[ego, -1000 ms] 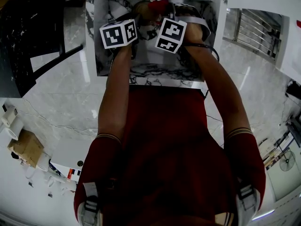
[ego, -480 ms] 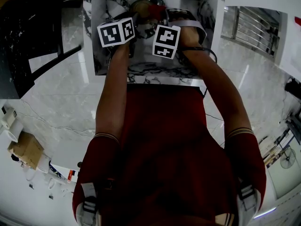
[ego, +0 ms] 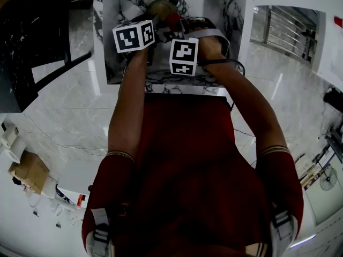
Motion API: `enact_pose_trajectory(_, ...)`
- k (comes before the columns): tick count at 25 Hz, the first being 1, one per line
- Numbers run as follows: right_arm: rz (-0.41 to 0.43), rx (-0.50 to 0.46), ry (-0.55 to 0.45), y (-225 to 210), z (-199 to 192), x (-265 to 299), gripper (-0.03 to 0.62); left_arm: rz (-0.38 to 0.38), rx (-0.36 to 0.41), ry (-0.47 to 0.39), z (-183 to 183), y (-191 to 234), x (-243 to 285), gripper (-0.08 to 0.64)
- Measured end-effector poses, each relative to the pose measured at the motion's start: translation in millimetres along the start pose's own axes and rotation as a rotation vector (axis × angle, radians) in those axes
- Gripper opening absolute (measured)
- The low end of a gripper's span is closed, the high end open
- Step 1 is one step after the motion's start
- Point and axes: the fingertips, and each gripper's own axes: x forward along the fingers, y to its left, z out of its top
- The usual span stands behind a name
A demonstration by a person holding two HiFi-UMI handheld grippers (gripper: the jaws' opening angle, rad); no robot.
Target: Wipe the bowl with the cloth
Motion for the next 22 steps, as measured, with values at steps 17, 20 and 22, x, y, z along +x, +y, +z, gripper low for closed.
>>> enact_pose_trajectory(17, -0.101, -0.139, -0.103, 8.5, 38.0, -15.6, 0.064, -0.015, 0.019, 0.022, -4.2, -5.0, 0.5, 0.152)
enact_pose_trajectory(20, -0.115, -0.163, -0.123, 9.3, 45.2, -18.3, 0.064, -0.028, 0.02, 0.028, -4.3, -7.0, 1.1, 0.152)
enact_pose_trajectory(22, -0.128, -0.168, -0.133, 8.2, 48.5, -20.3, 0.064, -0.034, 0.019, 0.027, -3.6, -8.2, -0.5, 0.152)
